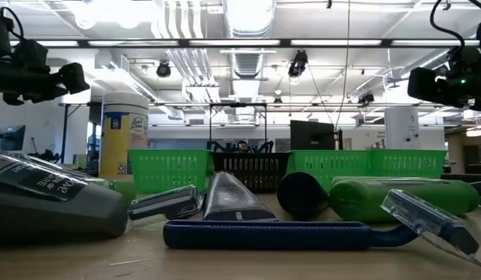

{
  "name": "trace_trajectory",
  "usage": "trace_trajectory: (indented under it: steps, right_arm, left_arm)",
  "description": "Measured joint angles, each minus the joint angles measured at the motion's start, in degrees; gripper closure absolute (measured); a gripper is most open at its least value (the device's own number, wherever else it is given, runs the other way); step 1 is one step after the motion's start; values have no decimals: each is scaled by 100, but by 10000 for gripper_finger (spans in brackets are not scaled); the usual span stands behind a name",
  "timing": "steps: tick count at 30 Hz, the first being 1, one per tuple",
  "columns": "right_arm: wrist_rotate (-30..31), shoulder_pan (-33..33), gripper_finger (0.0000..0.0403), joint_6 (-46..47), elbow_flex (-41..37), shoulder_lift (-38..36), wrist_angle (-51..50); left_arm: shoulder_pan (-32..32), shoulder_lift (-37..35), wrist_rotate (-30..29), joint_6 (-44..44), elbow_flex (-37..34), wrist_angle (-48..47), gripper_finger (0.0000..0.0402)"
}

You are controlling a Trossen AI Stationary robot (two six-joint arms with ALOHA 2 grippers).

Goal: Pick & Place Travel size toiletries

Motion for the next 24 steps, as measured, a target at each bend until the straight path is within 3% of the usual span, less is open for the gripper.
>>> trace_trajectory:
  steps: [5,8,11,18,24]
  right_arm:
    - [-10,0,204,213,0,0,11]
    - [-288,8,210,1904,0,-1,-21]
    - [-904,8,218,3492,2,-3,-211]
    - [-3267,16,238,4984,2,19,-155]
    - [-3621,99,255,6023,2,20,975]
  left_arm:
    - [1,0,0,0,0,0,87]
    - [0,-1,0,-1,0,-1,87]
    - [-1,-1,-1,-1,0,-1,87]
    - [-1,-2,0,0,0,-2,87]
    - [-1,0,0,0,0,-2,87]
